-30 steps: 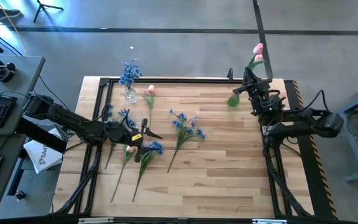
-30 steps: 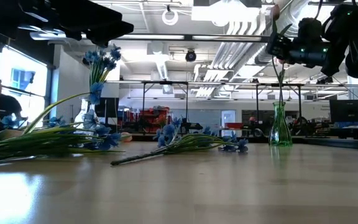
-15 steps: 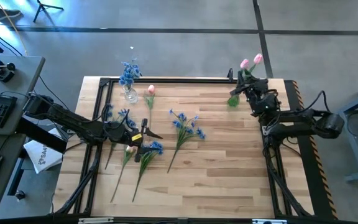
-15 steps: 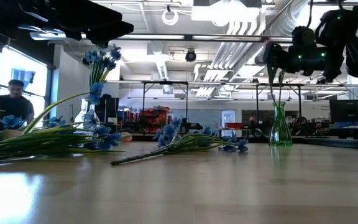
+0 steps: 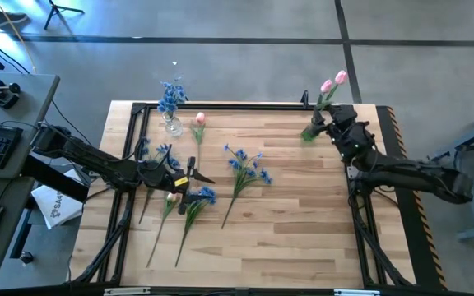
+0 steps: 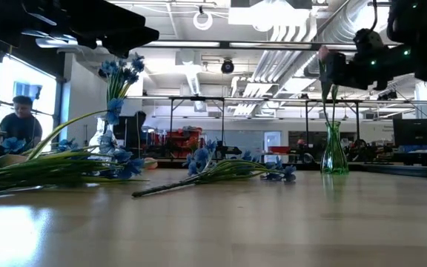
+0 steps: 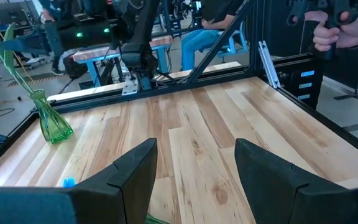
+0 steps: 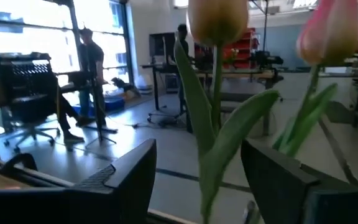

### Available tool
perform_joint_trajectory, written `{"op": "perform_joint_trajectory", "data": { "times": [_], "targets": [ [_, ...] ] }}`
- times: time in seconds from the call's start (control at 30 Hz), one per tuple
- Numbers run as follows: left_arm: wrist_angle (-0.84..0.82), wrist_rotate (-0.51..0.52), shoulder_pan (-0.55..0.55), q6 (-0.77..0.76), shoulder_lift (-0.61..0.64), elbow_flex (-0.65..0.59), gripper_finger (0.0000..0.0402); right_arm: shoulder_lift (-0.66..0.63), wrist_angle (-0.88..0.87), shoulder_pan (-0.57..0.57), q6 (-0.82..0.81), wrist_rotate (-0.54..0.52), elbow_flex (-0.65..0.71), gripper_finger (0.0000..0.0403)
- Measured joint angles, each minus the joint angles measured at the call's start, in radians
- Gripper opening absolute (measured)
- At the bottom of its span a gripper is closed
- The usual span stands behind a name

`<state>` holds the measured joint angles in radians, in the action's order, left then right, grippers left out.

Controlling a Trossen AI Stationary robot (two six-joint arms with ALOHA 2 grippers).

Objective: Sort flowers into vase by color
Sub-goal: Put the bottom right pink tulip into the green vase, then put the top left blue flowers into the transparent vase

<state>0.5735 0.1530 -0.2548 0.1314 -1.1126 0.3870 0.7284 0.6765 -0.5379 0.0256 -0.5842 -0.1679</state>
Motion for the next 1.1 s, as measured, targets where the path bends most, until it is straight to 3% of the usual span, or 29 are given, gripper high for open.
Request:
{"op": "perform_joint_trajectory", "data": {
  "times": [0.1, 0.23, 0.4, 0.57, 0.9, 1.0, 1.1],
  "targets": [
    [0.0, 0.0, 0.0, 0.001, 0.0, 0.0, 0.0204, -0.092, -0.261, 0.03, -0.008, -0.056, -0.069, 0.0232],
    [0.0, 0.017, 0.0, 0.001, 0.0, 0.0, 0.0204, -0.135, -0.686, 0.058, -0.133, -0.065, -0.228, 0.0232],
    [0.0, 0.063, 0.0, 0.001, 0.0, 0.0, 0.0204, -0.103, -0.963, 0.115, -0.32, 0.064, -0.365, 0.0232],
    [-0.001, 0.092, 0.0, 0.0, 0.0, 0.0, 0.0204, -0.035, -0.981, 0.243, -0.47, 0.176, -0.34, 0.0232],
    [-0.026, 0.24, 0.0, -0.09, 0.0, 0.002, 0.0204, 0.263, -0.749, 0.596, -0.681, 0.112, -0.241, 0.0232],
    [-0.148, 0.319, 0.014, -0.176, 0.0, 0.044, 0.0204, 0.345, -0.628, 0.653, -0.636, 0.121, -0.245, 0.0232],
    [-0.388, 0.335, 0.054, -0.318, 0.0, 0.13, 0.0204, 0.393, -0.548, 0.677, -0.53, 0.173, -0.268, 0.0232]
  ]
}}
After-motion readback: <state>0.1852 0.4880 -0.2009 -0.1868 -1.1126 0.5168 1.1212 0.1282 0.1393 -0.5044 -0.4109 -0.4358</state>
